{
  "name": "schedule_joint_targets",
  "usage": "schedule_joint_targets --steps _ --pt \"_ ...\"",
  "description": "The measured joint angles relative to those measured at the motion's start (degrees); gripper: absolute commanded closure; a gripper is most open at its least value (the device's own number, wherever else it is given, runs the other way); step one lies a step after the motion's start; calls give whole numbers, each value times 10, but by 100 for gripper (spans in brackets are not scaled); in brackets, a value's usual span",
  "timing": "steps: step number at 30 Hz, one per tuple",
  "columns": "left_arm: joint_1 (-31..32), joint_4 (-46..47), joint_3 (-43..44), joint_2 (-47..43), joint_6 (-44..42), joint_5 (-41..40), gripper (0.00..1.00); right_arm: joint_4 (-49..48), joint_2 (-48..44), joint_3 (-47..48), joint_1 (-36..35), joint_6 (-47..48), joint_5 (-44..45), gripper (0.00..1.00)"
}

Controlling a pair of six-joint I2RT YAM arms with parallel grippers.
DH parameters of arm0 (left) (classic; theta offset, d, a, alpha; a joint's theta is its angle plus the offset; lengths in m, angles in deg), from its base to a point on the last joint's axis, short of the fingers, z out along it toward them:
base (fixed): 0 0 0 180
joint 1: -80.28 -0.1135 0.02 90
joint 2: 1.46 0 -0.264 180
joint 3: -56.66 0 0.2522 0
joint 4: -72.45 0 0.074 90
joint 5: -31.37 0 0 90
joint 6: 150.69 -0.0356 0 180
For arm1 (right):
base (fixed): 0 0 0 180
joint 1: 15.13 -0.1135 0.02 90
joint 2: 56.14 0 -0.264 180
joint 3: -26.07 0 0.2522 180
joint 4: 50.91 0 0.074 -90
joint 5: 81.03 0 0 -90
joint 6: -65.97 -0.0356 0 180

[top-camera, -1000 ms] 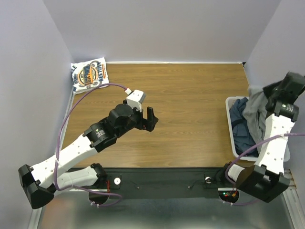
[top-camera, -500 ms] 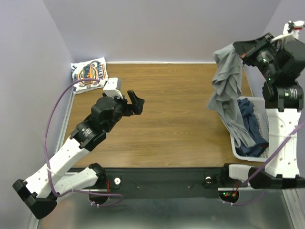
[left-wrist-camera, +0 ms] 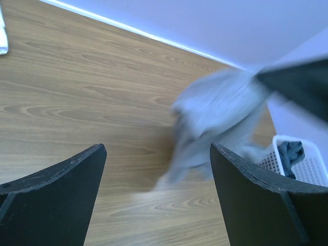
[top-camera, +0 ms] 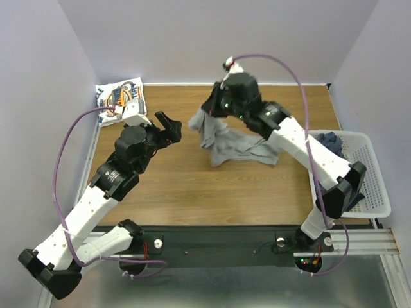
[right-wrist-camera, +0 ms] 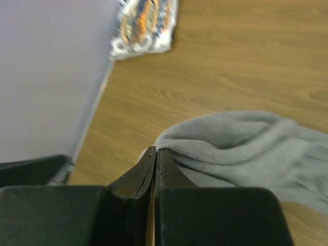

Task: Fold and stack the tank tops
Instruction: Move the tank top to the center of the board, then flatten the tank top out

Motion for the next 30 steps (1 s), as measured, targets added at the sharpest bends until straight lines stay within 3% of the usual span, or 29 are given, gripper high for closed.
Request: schedule_joint_targets --steps 1,4,6,12,14,16,17,18,20,21,24,30 --pt "-3 1 -2 -1 5 -3 8 -11 2 -41 -7 0 10 67" --pt "-20 13 -28 -14 23 -2 13 -30 -1 -167 -14 -8 39 33" --pt "-27 22 -54 -12 33 3 21 -26 -1 -222 -12 -11 58 25" --pt "-32 63 -150 36 81 45 41 -38 -70 -319 -12 -21 127 25" --pt "-32 70 -197 49 101 59 51 -48 -98 -336 -11 -26 145 34" --pt "-32 77 -245 56 122 76 53 -69 -111 -353 -8 -29 153 36" --pt "-32 80 -258 58 127 81 52 -80 -113 -365 -5 -29 154 35" --pt "-32 98 -280 59 136 96 41 -92 -112 -379 -3 -29 153 34" --pt "-31 127 -315 64 155 126 32 -112 -101 -404 0 -22 139 34" --pt "-30 137 -323 67 160 139 22 -118 -95 -413 2 -17 130 34" --pt "-20 186 -351 85 173 170 11 -136 -56 -419 5 1 101 31" --pt "-15 280 -346 167 176 197 11 -176 15 -414 7 37 63 28"
